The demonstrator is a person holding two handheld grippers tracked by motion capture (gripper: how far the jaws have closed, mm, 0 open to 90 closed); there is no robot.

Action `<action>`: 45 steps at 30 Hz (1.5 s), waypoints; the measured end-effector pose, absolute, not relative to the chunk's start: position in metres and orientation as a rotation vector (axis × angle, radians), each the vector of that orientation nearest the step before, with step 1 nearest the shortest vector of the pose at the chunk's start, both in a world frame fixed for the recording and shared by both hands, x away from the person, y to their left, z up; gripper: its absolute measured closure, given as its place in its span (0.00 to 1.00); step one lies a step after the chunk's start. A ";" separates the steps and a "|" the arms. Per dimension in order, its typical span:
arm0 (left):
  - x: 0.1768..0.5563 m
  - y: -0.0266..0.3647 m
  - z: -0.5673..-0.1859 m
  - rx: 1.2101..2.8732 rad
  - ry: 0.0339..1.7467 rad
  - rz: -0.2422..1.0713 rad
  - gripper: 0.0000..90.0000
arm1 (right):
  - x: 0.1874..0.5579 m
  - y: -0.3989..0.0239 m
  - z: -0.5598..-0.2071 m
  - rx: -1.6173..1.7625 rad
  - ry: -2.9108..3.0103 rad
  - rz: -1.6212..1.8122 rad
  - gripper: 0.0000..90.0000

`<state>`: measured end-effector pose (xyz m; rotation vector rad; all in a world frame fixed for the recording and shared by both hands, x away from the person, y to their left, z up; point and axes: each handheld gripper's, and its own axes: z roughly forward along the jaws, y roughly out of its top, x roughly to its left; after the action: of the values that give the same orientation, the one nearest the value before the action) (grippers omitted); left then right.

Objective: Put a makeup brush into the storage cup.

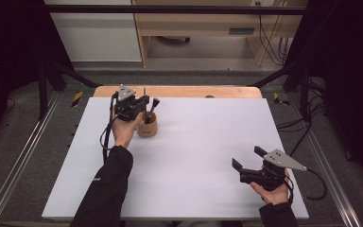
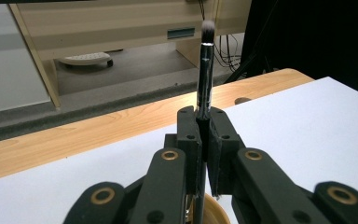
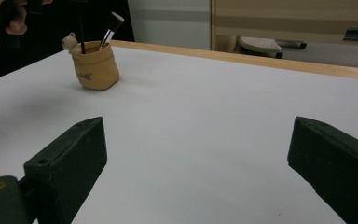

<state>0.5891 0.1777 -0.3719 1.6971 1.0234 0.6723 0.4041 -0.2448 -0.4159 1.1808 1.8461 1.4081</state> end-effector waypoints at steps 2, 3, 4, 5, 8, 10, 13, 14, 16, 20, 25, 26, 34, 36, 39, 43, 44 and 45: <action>0.589 0.178 -0.374 1.702 1.022 0.673 0.94 | 0.404 -0.245 -0.416 1.180 1.846 1.406 0.06; 0.589 0.177 -0.375 1.703 1.022 0.672 0.94 | 0.404 -0.245 -0.416 1.179 1.846 1.407 0.06; 0.589 0.177 -0.376 1.706 1.024 0.673 0.94 | 0.404 -0.245 -0.416 1.177 1.848 1.408 0.06; 0.589 0.177 -0.377 1.703 1.024 0.670 0.94 | 0.404 -0.245 -0.416 1.177 1.848 1.410 0.06; 0.588 0.177 -0.379 1.707 1.024 0.670 0.94 | 0.404 -0.245 -0.415 1.176 1.848 1.411 0.06; 0.588 0.177 -0.381 1.704 1.026 0.666 0.94 | 0.404 -0.245 -0.415 1.175 1.848 1.411 0.06; 0.587 0.177 -0.384 1.705 1.028 0.664 0.94 | 0.404 -0.245 -0.416 1.173 1.848 1.412 0.06; 0.587 0.177 -0.385 1.705 1.029 0.663 0.94 | 0.404 -0.245 -0.416 1.174 1.849 1.412 0.06; 0.587 0.177 -0.387 1.706 1.030 0.657 0.94 | 0.404 -0.245 -0.416 1.169 1.856 1.411 0.06; 0.587 0.177 -0.391 1.711 1.036 0.656 0.94 | 0.404 -0.245 -0.416 1.164 1.859 1.411 0.07; 0.587 0.177 -0.395 1.718 1.043 0.651 0.94 | 0.403 -0.246 -0.416 1.162 1.856 1.415 0.07; 0.587 0.177 -0.397 1.719 1.046 0.650 0.94 | 0.403 -0.246 -0.416 1.162 1.856 1.415 0.07; 0.585 0.179 -0.403 1.737 1.060 0.643 0.94 | 0.403 -0.245 -0.416 1.159 1.859 1.413 0.07; 0.584 0.179 -0.403 1.743 1.062 0.642 0.93 | 0.403 -0.245 -0.416 1.159 1.860 1.414 0.07; 0.583 0.179 -0.402 1.748 1.060 0.641 0.89 | 0.403 -0.245 -0.417 1.168 1.859 1.417 0.07; 0.578 0.180 -0.397 1.752 1.052 0.648 0.82 | 0.403 -0.245 -0.417 1.165 1.862 1.416 0.07; 0.577 0.181 -0.396 1.750 1.052 0.647 0.80 | 0.403 -0.245 -0.417 1.164 1.861 1.416 0.07; 0.575 0.182 -0.394 1.744 1.049 0.651 0.77 | 0.403 -0.245 -0.417 1.161 1.861 1.414 0.07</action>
<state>0.5746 0.1824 -0.3936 1.7441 1.0492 0.6512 0.4030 -0.2455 -0.4168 1.1609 1.8615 1.4140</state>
